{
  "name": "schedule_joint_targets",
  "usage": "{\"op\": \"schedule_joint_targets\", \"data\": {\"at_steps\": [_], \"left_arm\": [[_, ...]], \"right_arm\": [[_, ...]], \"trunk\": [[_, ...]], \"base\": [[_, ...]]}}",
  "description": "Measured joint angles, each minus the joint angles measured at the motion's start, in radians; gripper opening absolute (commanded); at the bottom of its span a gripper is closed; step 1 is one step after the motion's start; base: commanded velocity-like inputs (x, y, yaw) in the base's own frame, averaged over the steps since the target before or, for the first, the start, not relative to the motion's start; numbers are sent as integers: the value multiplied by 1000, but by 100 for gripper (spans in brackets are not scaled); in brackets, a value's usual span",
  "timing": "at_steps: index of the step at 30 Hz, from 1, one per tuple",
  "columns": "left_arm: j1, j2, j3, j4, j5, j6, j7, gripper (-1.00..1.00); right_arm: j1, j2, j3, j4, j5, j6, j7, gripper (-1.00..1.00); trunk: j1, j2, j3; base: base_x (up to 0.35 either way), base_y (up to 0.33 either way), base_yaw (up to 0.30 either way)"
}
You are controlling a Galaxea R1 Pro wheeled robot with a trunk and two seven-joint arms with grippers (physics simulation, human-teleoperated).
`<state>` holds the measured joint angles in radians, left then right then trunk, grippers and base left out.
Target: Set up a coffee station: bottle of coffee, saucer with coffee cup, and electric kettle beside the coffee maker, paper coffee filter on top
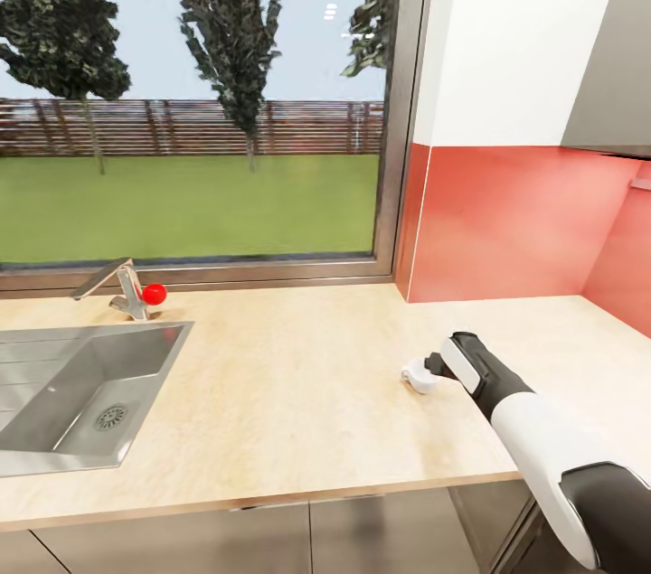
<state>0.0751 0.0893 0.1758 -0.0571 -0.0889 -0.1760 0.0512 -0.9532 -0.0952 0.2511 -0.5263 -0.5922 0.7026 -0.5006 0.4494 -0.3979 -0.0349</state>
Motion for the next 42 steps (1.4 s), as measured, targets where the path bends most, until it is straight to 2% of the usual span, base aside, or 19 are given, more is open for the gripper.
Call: {"op": "schedule_joint_targets", "data": {"at_steps": [26, 35, 42], "left_arm": [[0, -1, 0, 0, 0, 0, 0, 100], [0, 0, 0, 0, 0, 0, 0, 100], [0, 0, 0, 0, 0, 0, 0, 100]], "right_arm": [[9, 1, 0, 28, 0, -1, 1, 100], [10, 1, 0, 32, 1, -2, 68, 100], [11, 0, -1, 50, 7, -2, 79, 100]], "trunk": [[0, 0, 0], [0, 0, 0], [0, 0, 0]], "base": [[21, 16, 0], [0, 0, 0], [0, 0, 0]]}}
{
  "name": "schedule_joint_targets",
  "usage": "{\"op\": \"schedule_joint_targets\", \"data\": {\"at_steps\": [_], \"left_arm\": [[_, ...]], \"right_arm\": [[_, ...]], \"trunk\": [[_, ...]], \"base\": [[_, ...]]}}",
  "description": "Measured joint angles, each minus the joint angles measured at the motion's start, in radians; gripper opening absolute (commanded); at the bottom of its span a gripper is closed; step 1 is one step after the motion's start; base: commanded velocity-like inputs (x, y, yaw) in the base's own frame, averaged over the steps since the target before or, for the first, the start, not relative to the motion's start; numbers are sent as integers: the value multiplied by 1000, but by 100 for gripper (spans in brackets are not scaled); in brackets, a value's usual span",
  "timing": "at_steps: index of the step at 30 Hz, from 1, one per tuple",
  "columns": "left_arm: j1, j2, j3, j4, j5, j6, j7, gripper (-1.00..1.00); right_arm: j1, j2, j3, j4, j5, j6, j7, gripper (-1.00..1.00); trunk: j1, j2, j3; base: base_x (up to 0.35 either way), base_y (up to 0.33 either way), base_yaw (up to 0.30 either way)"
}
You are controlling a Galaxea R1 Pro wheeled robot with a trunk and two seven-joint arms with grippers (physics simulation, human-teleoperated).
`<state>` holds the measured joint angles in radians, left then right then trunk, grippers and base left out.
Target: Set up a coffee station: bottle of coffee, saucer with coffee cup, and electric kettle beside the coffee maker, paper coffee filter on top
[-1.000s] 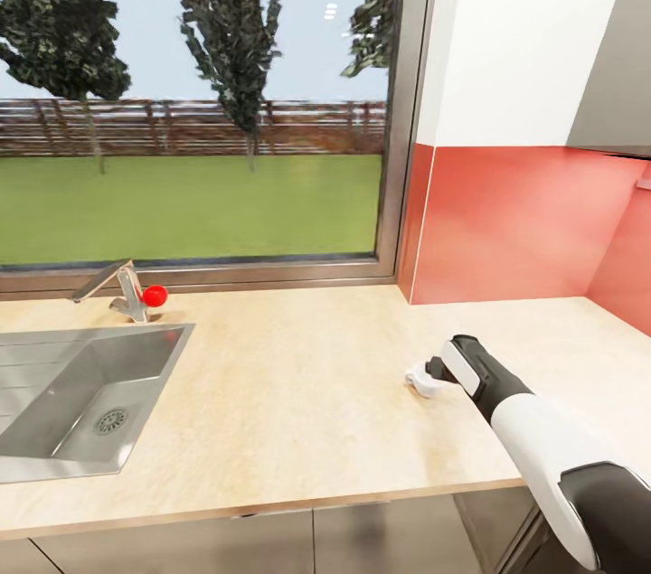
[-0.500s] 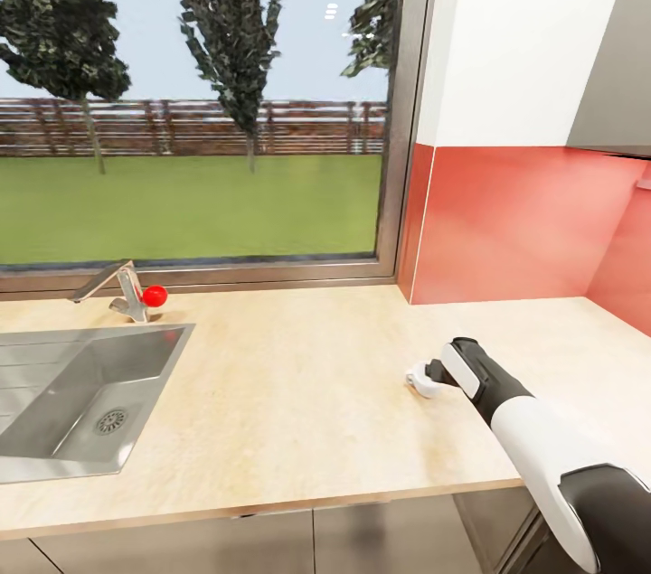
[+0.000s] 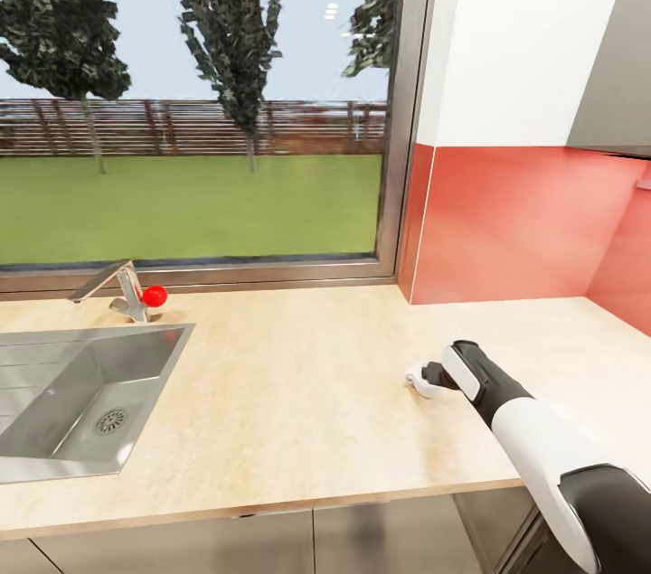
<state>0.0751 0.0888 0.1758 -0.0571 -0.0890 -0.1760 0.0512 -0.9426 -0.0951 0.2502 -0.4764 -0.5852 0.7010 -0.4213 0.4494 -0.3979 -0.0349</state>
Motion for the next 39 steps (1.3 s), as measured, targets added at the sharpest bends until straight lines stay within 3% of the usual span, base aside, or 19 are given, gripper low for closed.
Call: {"op": "schedule_joint_targets", "data": {"at_steps": [33, 34, 39], "left_arm": [[0, -1, 0, -1, 0, -1, 0, 100], [0, -1, 0, 0, 0, -1, 0, 100], [0, -1, 0, 0, 0, -1, 0, 100]], "right_arm": [[0, -3, 0, 43, 0, -1, 1, 100], [0, -3, 0, 43, 0, -1, 1, -100], [-1, -3, 0, 42, 9, -1, 3, -100]], "trunk": [[0, 0, 0], [0, 0, 0], [0, 0, 0]], "base": [[18, 0, 0], [0, 0, 0], [0, 0, 0]]}}
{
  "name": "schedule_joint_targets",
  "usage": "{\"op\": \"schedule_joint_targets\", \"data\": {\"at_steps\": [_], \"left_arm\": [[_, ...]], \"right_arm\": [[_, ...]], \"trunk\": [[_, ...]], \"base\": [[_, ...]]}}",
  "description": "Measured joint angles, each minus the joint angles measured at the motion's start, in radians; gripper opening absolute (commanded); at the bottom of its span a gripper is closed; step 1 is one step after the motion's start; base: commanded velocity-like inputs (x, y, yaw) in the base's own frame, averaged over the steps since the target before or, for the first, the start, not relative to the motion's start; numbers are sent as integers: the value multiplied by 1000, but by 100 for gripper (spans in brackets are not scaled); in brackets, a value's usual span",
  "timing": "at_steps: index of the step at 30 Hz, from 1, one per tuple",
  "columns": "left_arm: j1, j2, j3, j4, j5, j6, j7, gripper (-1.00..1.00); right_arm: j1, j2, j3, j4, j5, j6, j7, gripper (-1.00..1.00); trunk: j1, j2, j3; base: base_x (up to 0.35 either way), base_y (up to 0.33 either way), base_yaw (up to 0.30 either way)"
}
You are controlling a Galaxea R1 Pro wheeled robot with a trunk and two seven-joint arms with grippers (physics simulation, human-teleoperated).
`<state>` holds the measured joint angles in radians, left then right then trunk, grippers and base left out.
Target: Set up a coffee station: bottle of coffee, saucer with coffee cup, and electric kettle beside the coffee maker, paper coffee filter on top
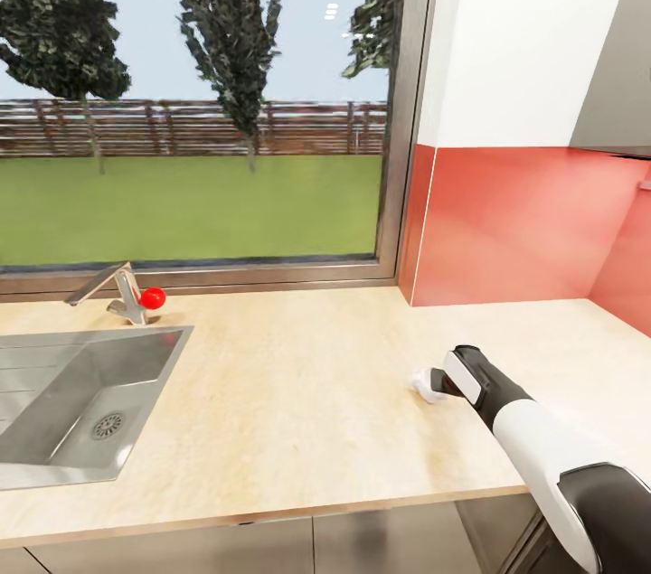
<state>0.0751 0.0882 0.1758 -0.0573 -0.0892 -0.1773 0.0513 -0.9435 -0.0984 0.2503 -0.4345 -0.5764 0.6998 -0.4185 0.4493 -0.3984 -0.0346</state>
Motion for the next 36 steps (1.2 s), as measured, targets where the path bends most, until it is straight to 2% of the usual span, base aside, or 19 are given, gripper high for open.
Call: {"op": "schedule_joint_targets", "data": {"at_steps": [3, 7, 36], "left_arm": [[0, 1, 0, 0, 0, 0, 0, 100], [0, 1, 0, 0, 0, 0, 0, 100], [1, 2, 0, 0, 0, 0, 0, 100]], "right_arm": [[0, 0, 1, -5, 19, 6, -1, -100], [0, -1, 1, -3, 24, 5, -3, -100], [1, 4, 1, -7, -10, 0, -1, -100]], "trunk": [[0, 0, 0], [0, 0, 0], [0, 0, 0]], "base": [[0, 0, 0], [0, 0, 0], [0, 0, 0]]}}
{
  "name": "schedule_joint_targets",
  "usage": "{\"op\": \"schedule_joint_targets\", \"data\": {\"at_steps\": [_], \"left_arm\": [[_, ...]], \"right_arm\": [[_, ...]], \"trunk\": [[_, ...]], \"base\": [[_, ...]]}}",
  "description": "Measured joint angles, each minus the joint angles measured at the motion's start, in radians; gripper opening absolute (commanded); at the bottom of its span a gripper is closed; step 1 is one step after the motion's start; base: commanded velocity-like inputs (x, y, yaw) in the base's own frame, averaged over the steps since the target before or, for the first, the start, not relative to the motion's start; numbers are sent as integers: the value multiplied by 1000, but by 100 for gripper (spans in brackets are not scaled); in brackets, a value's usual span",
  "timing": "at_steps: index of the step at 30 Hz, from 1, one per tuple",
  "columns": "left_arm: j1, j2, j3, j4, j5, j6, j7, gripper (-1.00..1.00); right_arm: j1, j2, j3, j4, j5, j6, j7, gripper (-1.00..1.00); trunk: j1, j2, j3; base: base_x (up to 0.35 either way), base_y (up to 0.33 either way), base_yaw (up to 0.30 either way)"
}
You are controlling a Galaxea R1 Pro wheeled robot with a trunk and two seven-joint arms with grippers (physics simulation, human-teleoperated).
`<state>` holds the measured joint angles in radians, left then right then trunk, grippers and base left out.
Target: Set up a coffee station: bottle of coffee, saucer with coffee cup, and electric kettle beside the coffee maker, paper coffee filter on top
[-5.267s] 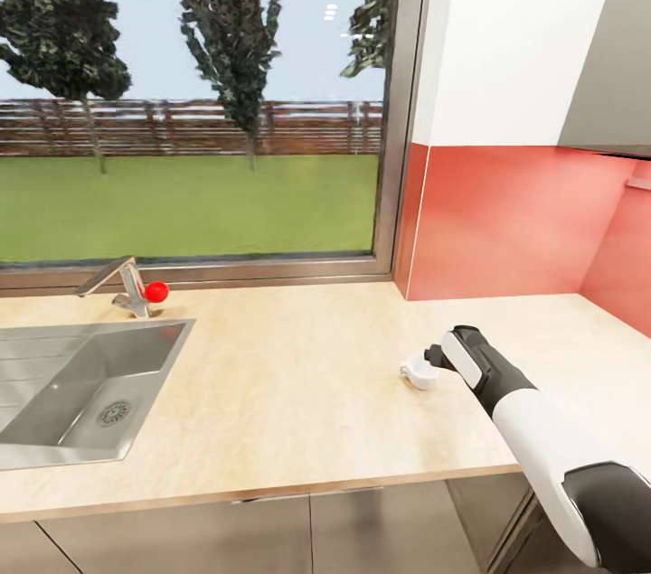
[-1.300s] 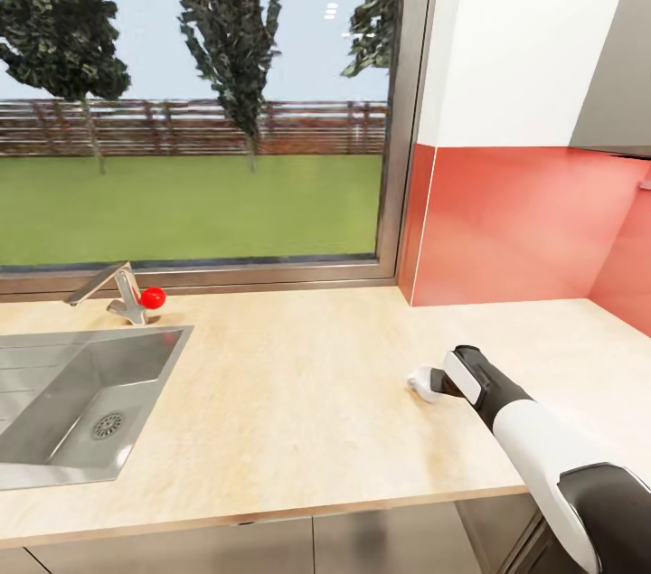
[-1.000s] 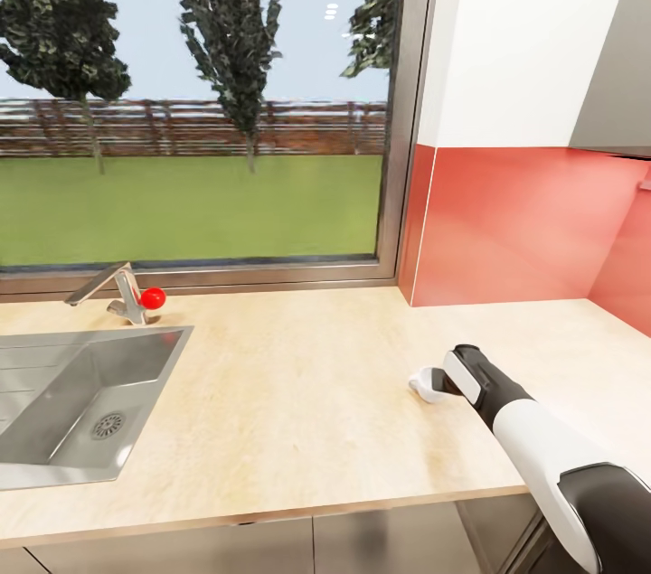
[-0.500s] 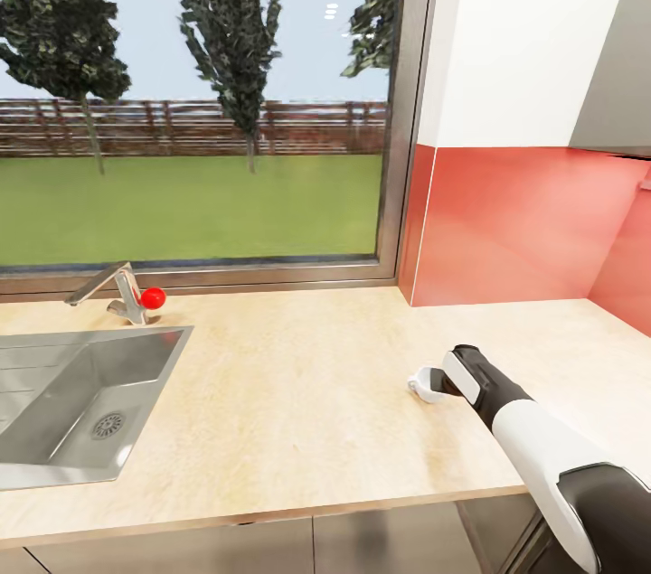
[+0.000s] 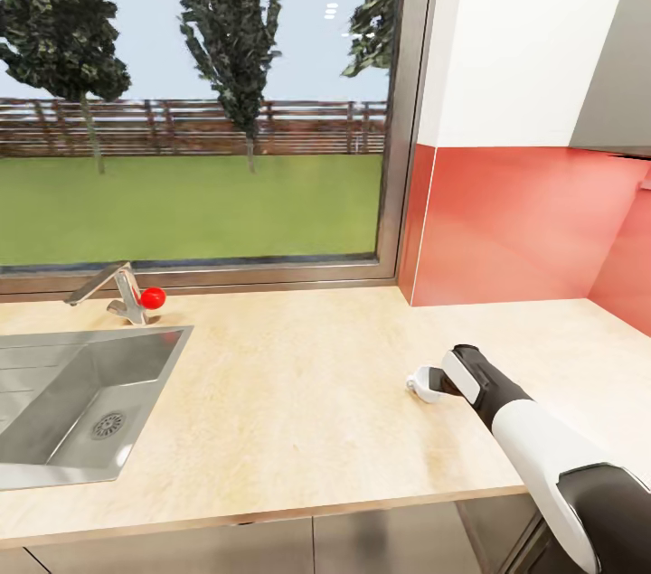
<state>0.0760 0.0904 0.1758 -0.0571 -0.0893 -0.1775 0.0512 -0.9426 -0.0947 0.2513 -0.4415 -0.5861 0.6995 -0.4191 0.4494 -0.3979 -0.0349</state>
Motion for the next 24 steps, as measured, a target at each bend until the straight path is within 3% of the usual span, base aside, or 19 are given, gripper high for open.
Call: {"op": "schedule_joint_targets", "data": {"at_steps": [9, 18, 24], "left_arm": [[1, 0, 0, -1, 0, 0, 0, 100], [1, 0, 0, -1, -1, -1, 0, 100], [1, -1, 0, -2, -2, -10, 0, 100]], "right_arm": [[0, 5, -1, -35, -1, 1, -1, -100], [0, 6, 4, -246, -2, 7, 0, -100], [0, 6, 59, -358, -5, 9, 0, -100]], "trunk": [[0, 0, 0], [0, 0, 0], [0, 0, 0]], "base": [[0, 0, 0], [0, 0, 0], [0, 0, 0]]}}
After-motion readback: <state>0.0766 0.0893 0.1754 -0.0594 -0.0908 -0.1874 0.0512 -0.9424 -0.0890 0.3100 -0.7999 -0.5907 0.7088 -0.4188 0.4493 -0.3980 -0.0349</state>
